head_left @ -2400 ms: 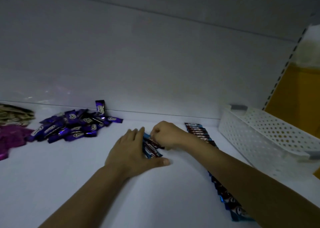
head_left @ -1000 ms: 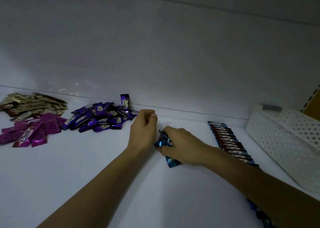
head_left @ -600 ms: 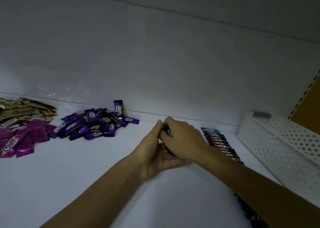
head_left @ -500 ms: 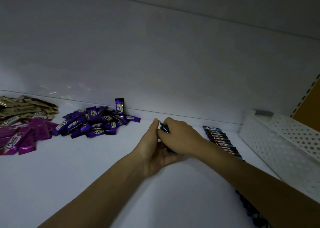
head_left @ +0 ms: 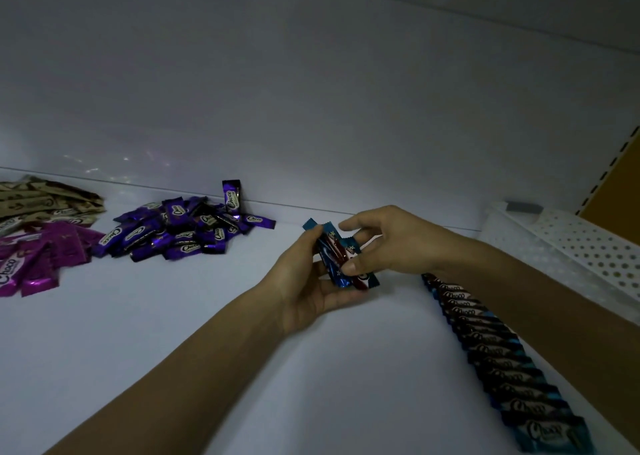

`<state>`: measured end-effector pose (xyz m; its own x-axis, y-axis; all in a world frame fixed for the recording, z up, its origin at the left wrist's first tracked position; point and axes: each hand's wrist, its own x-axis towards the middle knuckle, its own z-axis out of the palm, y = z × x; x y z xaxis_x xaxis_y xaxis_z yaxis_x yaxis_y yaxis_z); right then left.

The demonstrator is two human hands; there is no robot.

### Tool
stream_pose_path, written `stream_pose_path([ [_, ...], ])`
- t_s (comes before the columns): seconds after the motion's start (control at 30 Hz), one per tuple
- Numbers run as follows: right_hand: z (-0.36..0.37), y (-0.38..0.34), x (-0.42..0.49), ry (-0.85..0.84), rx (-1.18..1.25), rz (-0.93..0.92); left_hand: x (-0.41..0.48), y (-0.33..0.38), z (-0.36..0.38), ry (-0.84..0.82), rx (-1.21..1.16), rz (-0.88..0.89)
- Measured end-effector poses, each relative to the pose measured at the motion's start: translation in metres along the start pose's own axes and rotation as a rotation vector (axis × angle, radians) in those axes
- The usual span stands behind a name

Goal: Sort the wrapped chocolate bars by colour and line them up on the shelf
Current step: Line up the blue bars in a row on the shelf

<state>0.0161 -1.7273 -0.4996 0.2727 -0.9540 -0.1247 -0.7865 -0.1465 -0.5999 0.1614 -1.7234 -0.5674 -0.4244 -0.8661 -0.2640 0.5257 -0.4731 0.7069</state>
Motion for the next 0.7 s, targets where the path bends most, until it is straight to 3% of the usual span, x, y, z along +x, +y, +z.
stream_pose_path([
  [0.2, 0.009, 0.007, -0.002, 0.122, 0.058, -0.044, -0.002, -0.003, 0.002, -0.095, 0.161, 0.094],
  [0.4, 0.005, 0.017, -0.011, 0.161, 0.223, -0.028, 0.001, -0.005, 0.001, 0.006, 0.115, 0.144],
  [0.6, 0.004, 0.030, -0.023, 0.259, 0.273, 0.009, 0.000, -0.016, 0.008, 0.011, 0.444, 0.301],
  [0.7, 0.000, 0.036, -0.036, 0.228, 0.304, 0.035, 0.000, -0.020, 0.009, -0.013, 0.597, 0.357],
])
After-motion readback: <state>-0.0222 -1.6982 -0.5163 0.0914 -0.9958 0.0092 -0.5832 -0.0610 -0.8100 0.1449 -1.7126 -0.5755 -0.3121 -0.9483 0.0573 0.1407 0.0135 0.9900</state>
